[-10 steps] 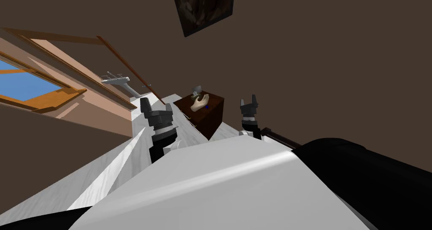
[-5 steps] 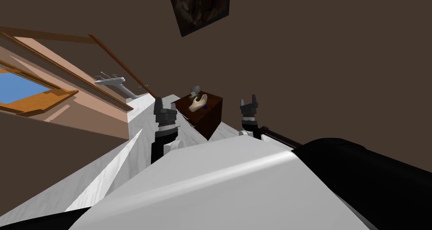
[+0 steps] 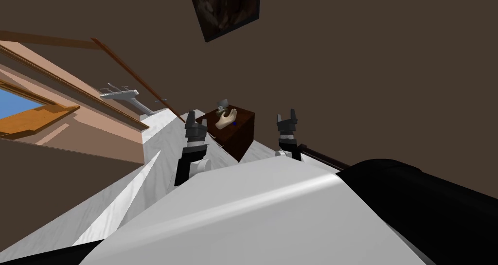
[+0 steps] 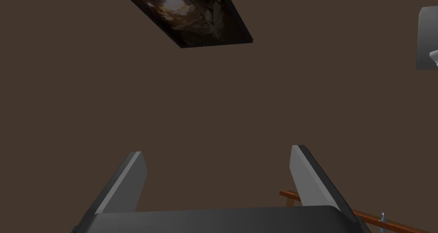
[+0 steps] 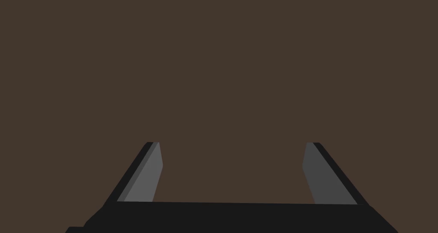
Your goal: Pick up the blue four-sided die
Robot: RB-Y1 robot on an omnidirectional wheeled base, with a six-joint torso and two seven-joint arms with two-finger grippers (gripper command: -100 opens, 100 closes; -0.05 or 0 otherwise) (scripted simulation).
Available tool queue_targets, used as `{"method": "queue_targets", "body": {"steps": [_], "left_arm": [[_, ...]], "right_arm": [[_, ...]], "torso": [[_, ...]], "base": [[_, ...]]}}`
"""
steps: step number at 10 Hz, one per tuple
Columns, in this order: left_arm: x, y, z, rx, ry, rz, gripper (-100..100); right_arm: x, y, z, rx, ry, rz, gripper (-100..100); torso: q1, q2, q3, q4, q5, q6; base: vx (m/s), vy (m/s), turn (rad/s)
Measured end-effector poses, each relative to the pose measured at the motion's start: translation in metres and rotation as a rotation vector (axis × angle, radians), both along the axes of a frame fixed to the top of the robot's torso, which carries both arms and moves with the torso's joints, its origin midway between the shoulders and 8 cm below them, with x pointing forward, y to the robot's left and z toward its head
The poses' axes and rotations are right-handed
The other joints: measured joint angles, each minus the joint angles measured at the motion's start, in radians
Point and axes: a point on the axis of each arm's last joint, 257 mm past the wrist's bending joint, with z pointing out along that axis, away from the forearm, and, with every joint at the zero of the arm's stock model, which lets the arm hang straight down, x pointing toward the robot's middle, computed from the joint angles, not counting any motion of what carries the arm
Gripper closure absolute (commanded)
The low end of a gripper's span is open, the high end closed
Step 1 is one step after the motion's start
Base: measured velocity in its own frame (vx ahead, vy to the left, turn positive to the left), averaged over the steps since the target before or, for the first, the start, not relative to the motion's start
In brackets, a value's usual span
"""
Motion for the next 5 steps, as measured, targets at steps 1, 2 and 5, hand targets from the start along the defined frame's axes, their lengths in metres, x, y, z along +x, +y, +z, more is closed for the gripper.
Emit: {"method": "queue_targets", "body": {"steps": [1,2,5], "left_arm": [[0.004,-0.001,-0.004,0.004,0.02,-0.003,-100],[0.008,-0.003,-0.006,0.01,0.037,-0.009,-100],[0.024,-0.007,-0.019,0.021,0.099,-0.017,-100]], "right_arm": [[0.0,0.0,0.0,0.0,0.0,0.0,0],[0.0,0.0,0.0,0.0,0.0,0.0,0],[0.0,0.0,0.0,0.0,0.0,0.0,0]], "torso": [[0.0,0.0,0.0,0.0,0.0,0.0],[0.0,0.0,0.0,0.0,0.0,0.0],[0.0,0.0,0.0,0.0,0.0,0.0]], "base": [[-0.008,-0.021,-0.1],[-0.01,-0.017,-0.033],[-0.007,-0.017,-0.041]]}}
